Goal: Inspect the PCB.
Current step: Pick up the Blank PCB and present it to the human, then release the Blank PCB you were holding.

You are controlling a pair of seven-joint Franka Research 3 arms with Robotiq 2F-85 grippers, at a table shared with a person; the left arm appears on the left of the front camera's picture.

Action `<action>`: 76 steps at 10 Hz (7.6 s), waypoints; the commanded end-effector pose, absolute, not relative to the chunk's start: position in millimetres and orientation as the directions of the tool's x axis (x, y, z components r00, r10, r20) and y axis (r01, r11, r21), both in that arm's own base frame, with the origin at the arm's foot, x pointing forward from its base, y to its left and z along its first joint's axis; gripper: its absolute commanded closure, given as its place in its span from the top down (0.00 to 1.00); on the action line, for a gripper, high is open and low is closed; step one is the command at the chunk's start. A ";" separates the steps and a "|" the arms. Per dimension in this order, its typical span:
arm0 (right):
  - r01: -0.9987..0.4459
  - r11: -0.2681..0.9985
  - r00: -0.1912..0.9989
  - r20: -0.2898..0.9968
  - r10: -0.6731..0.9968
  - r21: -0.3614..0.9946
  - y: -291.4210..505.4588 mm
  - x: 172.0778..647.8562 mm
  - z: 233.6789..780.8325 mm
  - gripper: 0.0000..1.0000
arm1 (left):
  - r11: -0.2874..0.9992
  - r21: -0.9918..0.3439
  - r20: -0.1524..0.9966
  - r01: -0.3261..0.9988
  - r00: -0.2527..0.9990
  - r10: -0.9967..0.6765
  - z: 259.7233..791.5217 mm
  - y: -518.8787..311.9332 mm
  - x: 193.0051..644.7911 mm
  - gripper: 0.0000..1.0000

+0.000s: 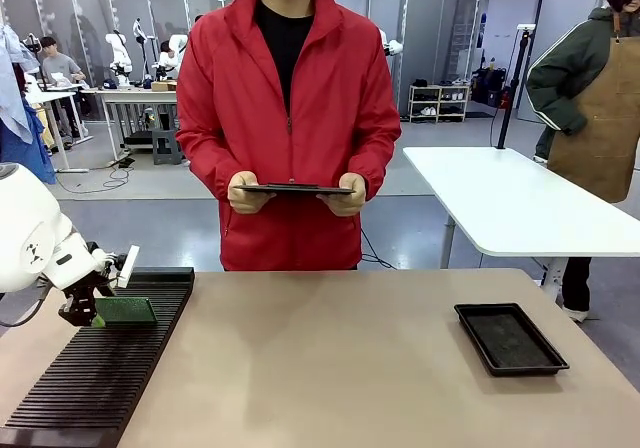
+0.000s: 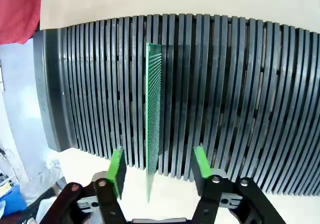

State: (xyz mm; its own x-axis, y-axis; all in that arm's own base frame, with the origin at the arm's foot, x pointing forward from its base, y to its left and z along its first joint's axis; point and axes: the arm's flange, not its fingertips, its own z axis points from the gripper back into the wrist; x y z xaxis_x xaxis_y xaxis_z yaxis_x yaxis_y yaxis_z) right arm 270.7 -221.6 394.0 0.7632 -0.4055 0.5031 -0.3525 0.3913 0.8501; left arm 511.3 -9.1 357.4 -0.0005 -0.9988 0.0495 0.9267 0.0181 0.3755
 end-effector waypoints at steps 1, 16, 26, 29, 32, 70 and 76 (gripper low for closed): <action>-0.363 0.385 0.759 0.509 -0.406 0.848 -222.2 269.8 394.6 1.00 | 0.005 0.367 0.031 0.930 -0.006 -1.000 357.6 -7.5 516.0 0.00; -0.363 0.385 0.759 0.509 -0.406 0.848 -222.2 269.8 394.6 1.00 | 0.047 0.337 0.078 0.940 0.022 -0.997 429.7 -0.3 514.7 0.00; -0.363 0.385 0.759 0.509 -0.406 0.848 -222.2 269.8 394.6 1.00 | 0.426 -0.272 0.644 0.863 0.492 -0.586 455.8 64.5 467.1 0.00; -0.363 0.385 0.759 0.509 -0.406 0.848 -222.2 269.8 394.6 1.00 | 0.454 -0.344 0.683 0.822 0.551 -0.480 432.8 61.8 455.4 0.00; -0.363 0.385 0.759 0.509 -0.406 0.848 -222.2 269.8 394.6 1.00 | 0.427 -0.327 0.665 0.843 0.527 -0.530 444.8 71.5 457.8 0.00; -0.363 0.385 0.759 0.509 -0.406 0.848 -222.2 269.8 394.6 1.00 | 0.052 -0.994 0.096 0.098 0.994 -0.046 359.8 8.0 591.0 0.03; -0.363 0.385 0.759 0.509 -0.406 0.848 -222.2 269.8 394.6 1.00 | 0.052 -0.994 0.096 0.098 0.994 -0.046 359.8 8.0 591.0 0.03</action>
